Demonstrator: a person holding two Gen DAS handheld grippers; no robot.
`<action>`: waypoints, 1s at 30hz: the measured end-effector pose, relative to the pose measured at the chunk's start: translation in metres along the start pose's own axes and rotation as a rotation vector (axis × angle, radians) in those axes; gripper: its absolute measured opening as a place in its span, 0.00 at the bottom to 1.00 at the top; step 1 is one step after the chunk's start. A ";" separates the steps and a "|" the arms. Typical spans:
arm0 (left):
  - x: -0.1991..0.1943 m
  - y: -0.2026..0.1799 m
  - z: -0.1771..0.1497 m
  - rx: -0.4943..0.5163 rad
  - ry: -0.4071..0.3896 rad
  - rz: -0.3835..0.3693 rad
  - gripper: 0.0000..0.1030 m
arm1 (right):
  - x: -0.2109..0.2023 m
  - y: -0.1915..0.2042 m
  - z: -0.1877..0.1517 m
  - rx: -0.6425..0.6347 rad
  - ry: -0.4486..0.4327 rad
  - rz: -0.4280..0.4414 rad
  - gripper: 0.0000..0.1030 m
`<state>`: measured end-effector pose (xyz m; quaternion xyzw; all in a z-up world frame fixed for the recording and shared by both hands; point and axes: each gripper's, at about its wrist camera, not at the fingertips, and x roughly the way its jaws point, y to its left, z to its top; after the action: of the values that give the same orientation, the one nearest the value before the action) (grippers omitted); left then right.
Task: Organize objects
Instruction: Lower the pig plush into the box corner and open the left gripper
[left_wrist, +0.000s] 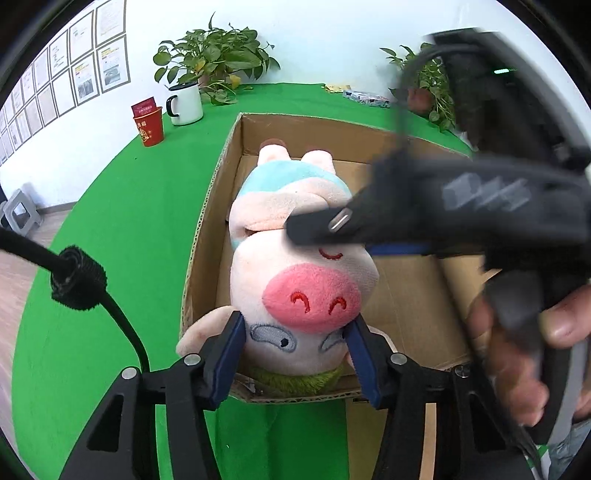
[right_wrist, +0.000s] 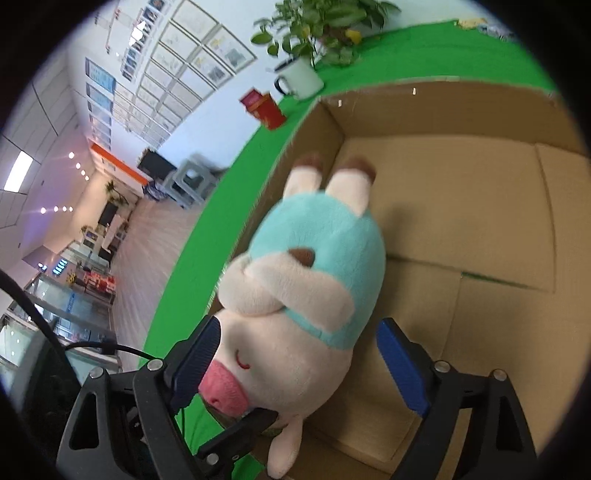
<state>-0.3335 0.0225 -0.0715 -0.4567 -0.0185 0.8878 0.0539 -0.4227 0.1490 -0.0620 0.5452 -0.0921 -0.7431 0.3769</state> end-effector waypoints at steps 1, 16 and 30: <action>-0.002 0.000 -0.001 0.001 0.000 0.007 0.48 | 0.004 0.000 -0.001 0.007 0.013 0.001 0.84; 0.012 0.018 0.017 0.039 -0.024 0.102 0.45 | 0.029 0.003 0.008 0.017 -0.054 0.103 0.61; -0.076 0.050 -0.005 -0.047 -0.152 0.063 0.69 | -0.012 0.007 0.003 0.041 -0.116 -0.004 0.79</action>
<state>-0.2892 -0.0355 -0.0169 -0.3895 -0.0291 0.9205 0.0136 -0.4211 0.1506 -0.0482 0.5090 -0.1280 -0.7723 0.3580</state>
